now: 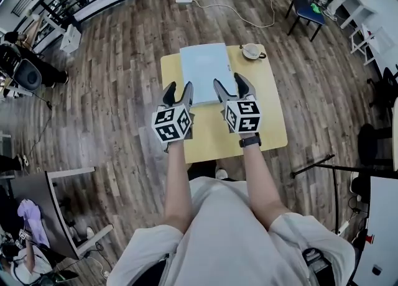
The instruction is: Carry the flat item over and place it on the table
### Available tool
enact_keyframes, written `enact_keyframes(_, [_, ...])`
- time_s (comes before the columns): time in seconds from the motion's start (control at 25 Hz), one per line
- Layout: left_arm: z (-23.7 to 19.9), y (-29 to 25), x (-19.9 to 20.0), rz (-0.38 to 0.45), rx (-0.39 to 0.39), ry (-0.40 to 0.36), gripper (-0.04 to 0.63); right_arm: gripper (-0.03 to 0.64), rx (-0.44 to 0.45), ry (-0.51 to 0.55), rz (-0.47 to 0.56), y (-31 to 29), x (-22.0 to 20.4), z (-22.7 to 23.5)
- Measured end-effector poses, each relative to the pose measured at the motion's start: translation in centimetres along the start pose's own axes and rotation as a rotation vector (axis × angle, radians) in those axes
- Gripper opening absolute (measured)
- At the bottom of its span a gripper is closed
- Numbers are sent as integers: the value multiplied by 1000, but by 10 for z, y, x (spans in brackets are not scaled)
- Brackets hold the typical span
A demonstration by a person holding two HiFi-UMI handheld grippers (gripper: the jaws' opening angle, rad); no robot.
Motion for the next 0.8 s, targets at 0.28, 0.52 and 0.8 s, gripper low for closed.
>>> enact_keyframes(0.28, [22, 41, 25, 82, 16, -57, 206, 216, -26, 80, 66, 43, 30, -10])
enact_keyframes(0.52, [39, 71, 46, 149, 24, -96, 163, 184, -9, 97, 138, 74, 56, -22])
enact_keyframes(0.8, [64, 94, 58, 196, 24, -136, 110, 139, 32, 133, 162, 102, 67, -35])
Point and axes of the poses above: the fingertips, and each gripper's own axes: y backward along the fingers, z to its right, x out of its top, the point moved 1 cm from there along y, backward along the fingers, and after that the axes turned 1 degree about z, right-handed, at the moved point
